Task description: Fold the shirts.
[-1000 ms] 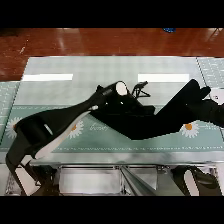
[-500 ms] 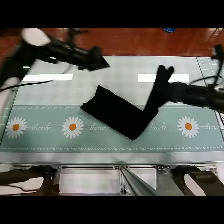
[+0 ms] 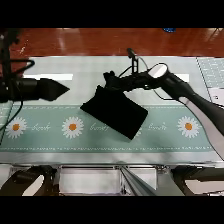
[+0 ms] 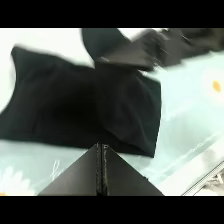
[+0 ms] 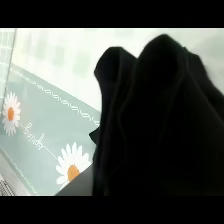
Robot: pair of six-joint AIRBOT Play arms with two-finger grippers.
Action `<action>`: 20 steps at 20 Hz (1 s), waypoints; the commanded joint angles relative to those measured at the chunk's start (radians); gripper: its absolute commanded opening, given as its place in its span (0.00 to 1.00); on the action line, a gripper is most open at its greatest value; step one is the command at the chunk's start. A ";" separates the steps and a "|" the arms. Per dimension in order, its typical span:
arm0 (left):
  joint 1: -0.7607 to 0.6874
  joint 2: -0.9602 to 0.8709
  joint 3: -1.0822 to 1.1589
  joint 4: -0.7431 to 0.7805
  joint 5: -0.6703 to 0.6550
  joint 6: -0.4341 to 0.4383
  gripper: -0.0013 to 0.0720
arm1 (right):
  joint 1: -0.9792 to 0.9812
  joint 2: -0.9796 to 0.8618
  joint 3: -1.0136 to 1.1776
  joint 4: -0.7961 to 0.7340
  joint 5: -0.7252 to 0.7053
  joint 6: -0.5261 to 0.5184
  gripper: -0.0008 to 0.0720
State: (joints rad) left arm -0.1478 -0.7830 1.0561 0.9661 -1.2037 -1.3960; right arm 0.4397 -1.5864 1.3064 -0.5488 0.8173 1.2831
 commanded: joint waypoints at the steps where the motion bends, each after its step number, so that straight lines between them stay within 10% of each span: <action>1: 0.004 0.119 -0.180 0.029 0.024 -0.030 0.04 | 0.068 -0.169 0.127 0.031 -0.016 0.005 0.05; 3: 0.004 0.117 -0.239 0.029 0.040 -0.031 0.04 | 0.076 -0.207 0.160 0.031 -0.029 0.015 0.07; 5: 0.004 0.110 -0.287 0.027 0.074 -0.042 0.04 | 0.074 -0.223 0.163 0.025 -0.067 0.051 0.52; 6: 0.004 0.108 -0.306 0.024 0.089 -0.056 0.04 | 0.066 -0.219 0.163 0.024 -0.066 0.051 0.58; 11: 0.004 0.098 -0.341 0.030 0.134 -0.056 0.04 | -0.116 -0.076 0.162 -0.019 0.262 0.036 0.50; 14: 0.004 0.085 -0.341 0.028 0.163 -0.057 0.04 | -0.228 0.132 0.124 -0.424 0.513 0.133 0.48; 20: 0.004 0.072 -0.341 0.009 0.165 -0.056 0.04 | -0.249 0.718 -0.478 -0.874 0.167 0.562 0.58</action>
State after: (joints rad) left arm -0.1444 -0.7055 0.7158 0.9863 -1.0458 -1.4521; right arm 0.1970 -1.1130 1.0904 -1.2240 1.1431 1.6253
